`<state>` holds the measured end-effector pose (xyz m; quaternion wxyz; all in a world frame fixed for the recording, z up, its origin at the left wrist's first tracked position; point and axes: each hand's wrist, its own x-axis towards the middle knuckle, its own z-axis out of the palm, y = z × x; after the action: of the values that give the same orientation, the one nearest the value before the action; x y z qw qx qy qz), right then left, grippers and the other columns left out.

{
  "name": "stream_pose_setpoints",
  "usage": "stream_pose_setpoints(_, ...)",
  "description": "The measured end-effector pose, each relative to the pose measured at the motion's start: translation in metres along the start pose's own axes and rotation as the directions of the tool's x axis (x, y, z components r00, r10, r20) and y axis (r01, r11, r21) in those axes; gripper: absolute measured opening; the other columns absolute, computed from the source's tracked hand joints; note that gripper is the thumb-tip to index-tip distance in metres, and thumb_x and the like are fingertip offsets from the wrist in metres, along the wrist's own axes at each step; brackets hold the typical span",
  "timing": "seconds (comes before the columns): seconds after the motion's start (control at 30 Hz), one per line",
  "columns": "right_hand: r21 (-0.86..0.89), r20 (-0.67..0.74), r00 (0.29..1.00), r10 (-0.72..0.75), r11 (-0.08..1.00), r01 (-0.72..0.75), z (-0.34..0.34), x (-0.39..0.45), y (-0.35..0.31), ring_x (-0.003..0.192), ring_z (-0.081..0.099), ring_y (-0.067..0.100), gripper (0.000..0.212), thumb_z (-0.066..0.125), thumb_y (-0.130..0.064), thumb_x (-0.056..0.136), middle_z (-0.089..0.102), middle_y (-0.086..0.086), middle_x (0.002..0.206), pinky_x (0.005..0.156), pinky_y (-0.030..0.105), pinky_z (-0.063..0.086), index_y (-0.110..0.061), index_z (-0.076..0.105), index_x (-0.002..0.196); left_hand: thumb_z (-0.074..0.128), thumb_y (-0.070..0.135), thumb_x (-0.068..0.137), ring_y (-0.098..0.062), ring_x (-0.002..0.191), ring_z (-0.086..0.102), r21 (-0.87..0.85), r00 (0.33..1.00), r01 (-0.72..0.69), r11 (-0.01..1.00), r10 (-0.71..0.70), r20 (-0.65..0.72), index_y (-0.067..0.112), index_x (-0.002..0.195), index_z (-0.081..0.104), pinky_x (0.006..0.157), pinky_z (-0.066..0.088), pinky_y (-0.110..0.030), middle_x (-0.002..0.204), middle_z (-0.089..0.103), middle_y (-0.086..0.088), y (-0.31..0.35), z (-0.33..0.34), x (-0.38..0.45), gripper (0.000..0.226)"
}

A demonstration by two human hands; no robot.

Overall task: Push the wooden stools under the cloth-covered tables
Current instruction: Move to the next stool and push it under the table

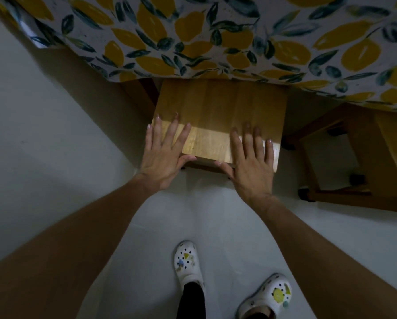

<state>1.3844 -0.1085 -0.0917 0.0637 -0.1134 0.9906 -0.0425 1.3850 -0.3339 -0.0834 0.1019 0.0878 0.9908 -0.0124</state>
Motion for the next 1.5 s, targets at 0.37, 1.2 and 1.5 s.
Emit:
stream_pose_setpoints(0.37,0.031,0.003,1.0,0.015,0.999,-0.015,-0.005,0.014,-0.004,0.15,0.005,0.032,0.085,0.02,-0.074,0.089,0.011,0.012,0.163,0.12,0.053,0.003,-0.02,0.018,0.154,0.012,0.069,0.089,-0.04,0.143,-0.016,-0.022,0.999,-0.013,1.0,0.014,0.039,0.027,0.15,-0.004,0.115,-0.005,-0.058,0.16,-0.01,-0.007,-0.01,-0.006,0.015,0.076)
stream_pose_setpoints(1.2,0.043,-0.072,0.915,0.397,0.918,-0.395,-0.03,-0.112,0.329,0.144,0.024,0.038,0.081,0.053,-0.055,0.09,0.033,0.021,0.153,0.12,0.05,0.016,-0.003,0.03,0.147,0.022,0.049,0.097,-0.024,0.148,-0.007,-0.099,0.938,-0.343,0.934,0.346,0.007,0.015,0.151,0.002,0.118,-0.004,-0.048,0.161,-0.003,-0.006,0.401,-0.045,0.111,0.067)
stream_pose_setpoints(1.5,0.012,-0.106,0.944,0.313,0.949,-0.314,-0.023,-0.115,0.339,0.146,0.021,0.033,0.092,0.069,-0.045,0.081,0.024,0.015,0.159,0.119,0.044,0.01,-0.009,0.022,0.151,0.03,0.043,0.099,-0.017,0.147,-0.009,-0.166,0.913,-0.392,0.905,0.405,0.049,0.024,0.151,-0.002,0.12,-0.001,-0.036,0.161,-0.007,0.0,0.407,-0.043,0.127,0.064)
